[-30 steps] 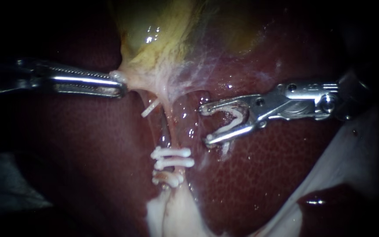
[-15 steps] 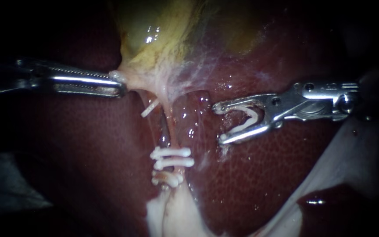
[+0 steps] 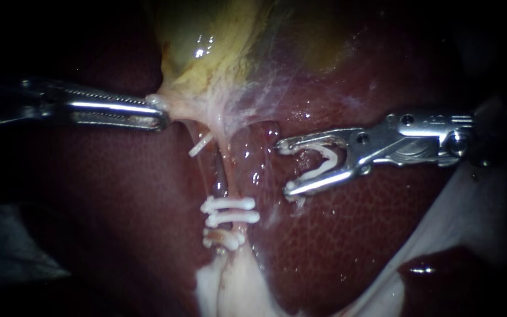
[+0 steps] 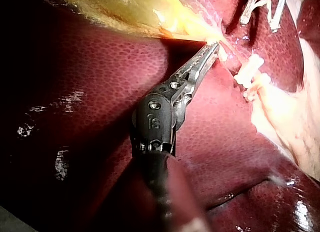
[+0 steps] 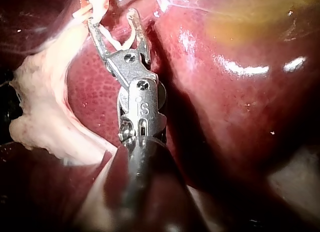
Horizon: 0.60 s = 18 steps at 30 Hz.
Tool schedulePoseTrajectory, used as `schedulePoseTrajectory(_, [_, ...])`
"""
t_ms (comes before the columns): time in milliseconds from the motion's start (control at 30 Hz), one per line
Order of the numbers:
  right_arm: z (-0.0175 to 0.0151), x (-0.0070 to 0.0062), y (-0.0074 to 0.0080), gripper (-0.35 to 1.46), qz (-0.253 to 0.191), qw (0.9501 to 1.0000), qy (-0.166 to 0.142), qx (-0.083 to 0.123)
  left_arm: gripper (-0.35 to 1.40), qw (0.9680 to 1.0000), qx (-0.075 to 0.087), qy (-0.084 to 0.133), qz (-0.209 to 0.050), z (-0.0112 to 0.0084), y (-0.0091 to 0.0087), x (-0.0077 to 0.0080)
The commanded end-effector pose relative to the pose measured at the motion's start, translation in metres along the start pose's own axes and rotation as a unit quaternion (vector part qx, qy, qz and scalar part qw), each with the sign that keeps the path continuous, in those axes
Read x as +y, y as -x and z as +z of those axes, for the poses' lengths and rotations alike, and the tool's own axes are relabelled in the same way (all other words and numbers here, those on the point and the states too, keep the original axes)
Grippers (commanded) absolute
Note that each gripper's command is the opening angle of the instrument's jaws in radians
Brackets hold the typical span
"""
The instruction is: Clipping third clip right tube
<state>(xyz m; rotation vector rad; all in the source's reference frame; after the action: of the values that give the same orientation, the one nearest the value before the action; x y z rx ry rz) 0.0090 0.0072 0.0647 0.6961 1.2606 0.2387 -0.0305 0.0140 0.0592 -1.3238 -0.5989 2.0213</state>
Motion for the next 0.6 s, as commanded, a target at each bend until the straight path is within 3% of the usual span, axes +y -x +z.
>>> schedulePoseTrajectory(33, [0.0003,0.0,0.0,0.5,0.009,1.0,0.001,-0.001,-0.35,1.0,0.0,0.0,0.0,0.0,0.0,0.0])
schedulePoseTrajectory(600, [0.0055,0.0012,0.002,0.5,0.048,0.9988,-0.007,-0.007,-0.35,1.0,0.0,0.0,0.0,-0.0001,0.0,0.0])
